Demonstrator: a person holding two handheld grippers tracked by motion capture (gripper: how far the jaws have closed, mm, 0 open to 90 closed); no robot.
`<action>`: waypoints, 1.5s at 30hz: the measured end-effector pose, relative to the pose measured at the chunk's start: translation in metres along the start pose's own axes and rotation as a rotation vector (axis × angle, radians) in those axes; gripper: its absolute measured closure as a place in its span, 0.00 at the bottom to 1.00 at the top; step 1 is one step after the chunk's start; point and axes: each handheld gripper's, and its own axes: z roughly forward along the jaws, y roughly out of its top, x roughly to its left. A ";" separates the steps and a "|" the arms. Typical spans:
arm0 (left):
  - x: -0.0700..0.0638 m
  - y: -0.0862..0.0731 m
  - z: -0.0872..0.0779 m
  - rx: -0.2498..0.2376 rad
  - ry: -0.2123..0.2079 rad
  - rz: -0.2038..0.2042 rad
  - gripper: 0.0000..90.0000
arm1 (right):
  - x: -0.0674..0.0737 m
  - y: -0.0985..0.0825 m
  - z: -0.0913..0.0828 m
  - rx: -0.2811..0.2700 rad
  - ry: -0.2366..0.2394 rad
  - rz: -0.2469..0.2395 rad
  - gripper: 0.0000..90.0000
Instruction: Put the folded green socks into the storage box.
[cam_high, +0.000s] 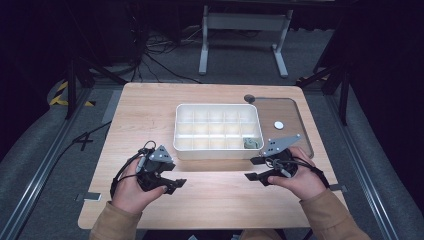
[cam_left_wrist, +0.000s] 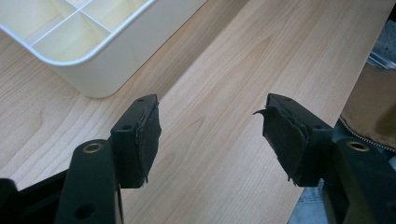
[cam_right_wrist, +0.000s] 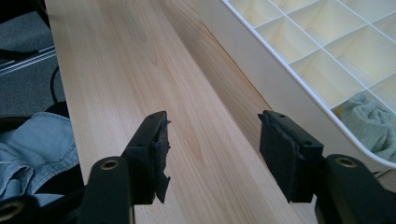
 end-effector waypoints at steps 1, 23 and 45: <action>0.000 -0.001 0.000 0.004 0.005 0.006 0.41 | 0.002 -0.005 0.002 -0.010 -0.017 -0.008 0.47; -0.003 -0.013 0.023 0.027 -0.059 0.093 0.24 | 0.005 -0.042 0.034 -0.007 0.029 0.048 0.38; 0.004 -0.024 0.060 0.074 -0.019 0.119 0.24 | 0.002 -0.081 0.063 0.019 -0.114 0.082 0.38</action>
